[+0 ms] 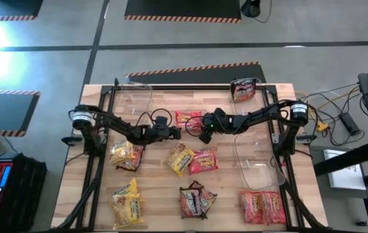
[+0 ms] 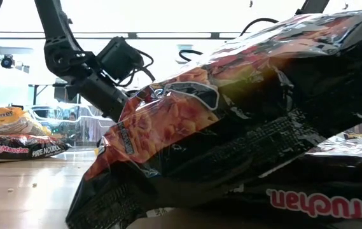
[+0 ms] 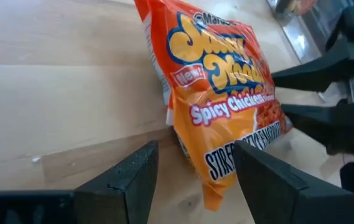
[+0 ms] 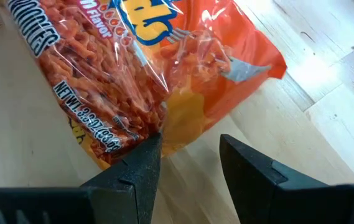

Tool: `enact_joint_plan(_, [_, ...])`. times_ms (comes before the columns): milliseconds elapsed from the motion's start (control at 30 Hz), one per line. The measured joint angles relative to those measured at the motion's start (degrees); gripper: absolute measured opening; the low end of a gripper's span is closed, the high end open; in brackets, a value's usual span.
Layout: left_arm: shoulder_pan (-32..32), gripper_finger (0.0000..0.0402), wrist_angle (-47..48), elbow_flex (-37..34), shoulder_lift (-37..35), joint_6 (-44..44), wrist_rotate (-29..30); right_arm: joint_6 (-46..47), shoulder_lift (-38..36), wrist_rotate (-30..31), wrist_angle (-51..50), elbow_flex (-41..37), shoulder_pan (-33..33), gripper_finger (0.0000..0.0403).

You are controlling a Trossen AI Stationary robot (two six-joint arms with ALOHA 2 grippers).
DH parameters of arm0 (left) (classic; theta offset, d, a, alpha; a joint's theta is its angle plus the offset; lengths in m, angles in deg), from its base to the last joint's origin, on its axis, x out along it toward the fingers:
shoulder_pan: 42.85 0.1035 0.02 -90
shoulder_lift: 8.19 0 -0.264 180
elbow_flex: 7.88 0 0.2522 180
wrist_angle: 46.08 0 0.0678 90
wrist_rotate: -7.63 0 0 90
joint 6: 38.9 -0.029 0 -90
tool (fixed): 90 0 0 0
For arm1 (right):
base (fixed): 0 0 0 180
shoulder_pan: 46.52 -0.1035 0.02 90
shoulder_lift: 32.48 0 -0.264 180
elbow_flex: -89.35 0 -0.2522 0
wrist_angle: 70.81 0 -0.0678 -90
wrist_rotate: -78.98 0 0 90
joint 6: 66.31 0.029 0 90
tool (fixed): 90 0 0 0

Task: Sort Maruchan noodles
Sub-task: Put the orange noodle pack into the bottom transparent bin

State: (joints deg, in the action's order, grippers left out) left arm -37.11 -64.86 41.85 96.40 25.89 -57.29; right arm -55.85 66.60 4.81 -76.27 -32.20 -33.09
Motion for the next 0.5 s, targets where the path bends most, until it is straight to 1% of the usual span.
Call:
enact_joint_plan(167, [0.18,0.0192,-6.74,0.00,2.79,-0.58,1.64,-0.02,0.00,0.01,0.02,-0.02,0.00,0.0157])
enact_joint_plan(267, [0.55,0.0192,-10.84,0.00,3.83,-1.64,1.41,0.00,0.02,-0.03,0.04,-0.02,0.00,0.0157])
enact_joint_plan(433, [0.94,0.0192,-14.83,0.08,5.55,-1.70,1.45,0.00,0.02,-0.03,-0.03,-0.02,0.00,0.0157])
enact_joint_plan(500, [0.95,0.0192,-14.84,0.74,6.03,-1.83,1.43,0.00,0.02,0.19,-0.07,-0.04,0.00,0.0157])
